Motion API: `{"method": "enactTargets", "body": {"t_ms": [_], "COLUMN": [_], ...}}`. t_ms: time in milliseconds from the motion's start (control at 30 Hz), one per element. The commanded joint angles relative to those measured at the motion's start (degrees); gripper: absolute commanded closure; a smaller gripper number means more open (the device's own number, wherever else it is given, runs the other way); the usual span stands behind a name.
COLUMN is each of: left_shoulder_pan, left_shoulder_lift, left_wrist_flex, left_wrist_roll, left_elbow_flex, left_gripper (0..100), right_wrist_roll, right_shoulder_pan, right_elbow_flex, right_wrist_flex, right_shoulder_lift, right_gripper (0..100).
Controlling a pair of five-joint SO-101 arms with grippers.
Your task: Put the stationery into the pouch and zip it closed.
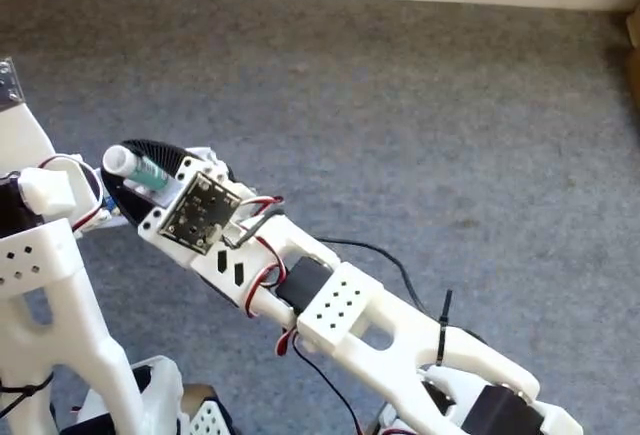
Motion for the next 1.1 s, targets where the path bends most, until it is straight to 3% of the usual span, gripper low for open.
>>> {"method": "enactTargets", "body": {"t_ms": [0, 467, 1067], "left_shoulder_pan": [0.40, 0.40, 0.40], "left_shoulder_lift": [0.04, 0.04, 0.04], "left_wrist_flex": [-0.79, -0.88, -1.85], "left_wrist_roll": [0.26, 0.26, 0.18], "left_elbow_flex": [0.31, 0.75, 1.80], "left_gripper": [99, 99, 99], "right_wrist_roll": [0.79, 0.79, 0.53], "right_shoulder_pan": [0.84, 0.84, 5.76], "right_elbow_flex": [-0.40, -0.40, -7.34], "right_wrist_flex": [2.77, 4.88, 36.53], "right_shoulder_lift": [-1.19, -4.44, -20.62], "right_gripper": [85.3, 81.7, 81.7]}}
